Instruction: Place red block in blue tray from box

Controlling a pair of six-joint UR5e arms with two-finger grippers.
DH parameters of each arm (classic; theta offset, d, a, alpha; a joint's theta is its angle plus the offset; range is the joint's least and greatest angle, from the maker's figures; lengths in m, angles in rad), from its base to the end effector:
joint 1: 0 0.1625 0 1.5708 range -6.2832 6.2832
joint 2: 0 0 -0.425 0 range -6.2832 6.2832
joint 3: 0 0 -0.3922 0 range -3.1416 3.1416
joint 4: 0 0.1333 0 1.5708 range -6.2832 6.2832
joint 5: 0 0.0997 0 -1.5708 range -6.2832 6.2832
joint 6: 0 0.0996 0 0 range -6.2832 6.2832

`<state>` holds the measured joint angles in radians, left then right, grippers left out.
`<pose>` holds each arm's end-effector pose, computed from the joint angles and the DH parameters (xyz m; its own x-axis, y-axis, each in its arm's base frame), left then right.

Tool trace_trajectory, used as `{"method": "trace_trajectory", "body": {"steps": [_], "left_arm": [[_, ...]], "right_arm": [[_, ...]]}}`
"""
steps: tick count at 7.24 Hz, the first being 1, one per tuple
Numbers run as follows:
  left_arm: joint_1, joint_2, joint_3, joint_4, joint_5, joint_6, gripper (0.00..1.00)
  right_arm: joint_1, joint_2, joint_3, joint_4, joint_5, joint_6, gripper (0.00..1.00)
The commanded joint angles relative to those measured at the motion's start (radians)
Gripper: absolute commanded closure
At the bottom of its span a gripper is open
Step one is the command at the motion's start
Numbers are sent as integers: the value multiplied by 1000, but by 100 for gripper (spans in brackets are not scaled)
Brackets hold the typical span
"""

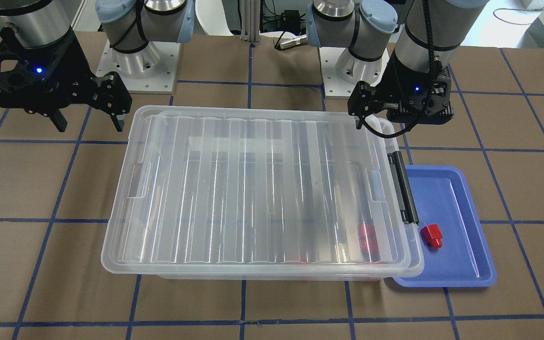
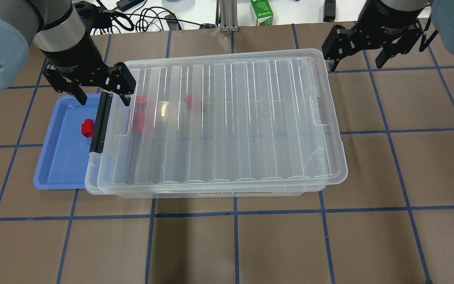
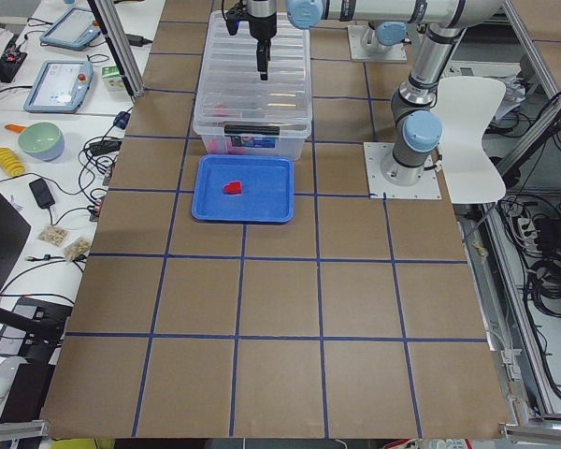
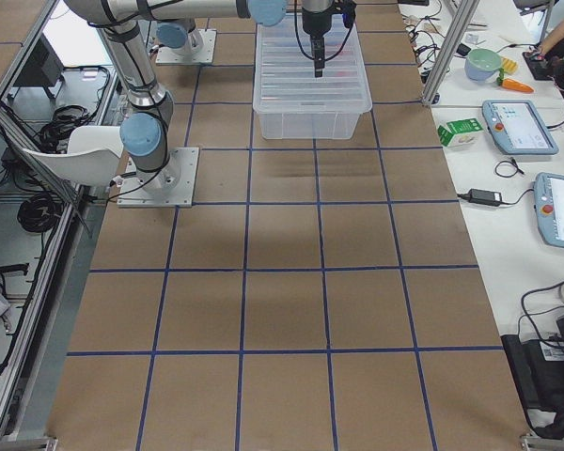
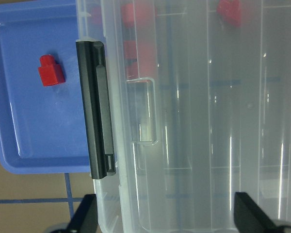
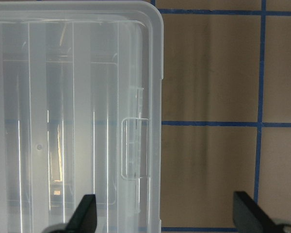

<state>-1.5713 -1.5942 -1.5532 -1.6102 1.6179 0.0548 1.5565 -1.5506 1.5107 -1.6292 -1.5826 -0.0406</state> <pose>-0.1289 -0.4972 0.4812 -0.9974 0.0573 -0.0445 0.0552 0.9973 0.0477 0.1248 -0.5113 0.5137 -0.9996 -0.0249 0.0157 -0.0264 0.9949 -0.0976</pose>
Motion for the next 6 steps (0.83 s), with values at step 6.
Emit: {"method": "trace_trajectory", "body": {"steps": [6], "left_arm": [[8,8,-15,-7,3,2,0]], "right_arm": [[4,14,-4,-3,-16,-81,0]]}}
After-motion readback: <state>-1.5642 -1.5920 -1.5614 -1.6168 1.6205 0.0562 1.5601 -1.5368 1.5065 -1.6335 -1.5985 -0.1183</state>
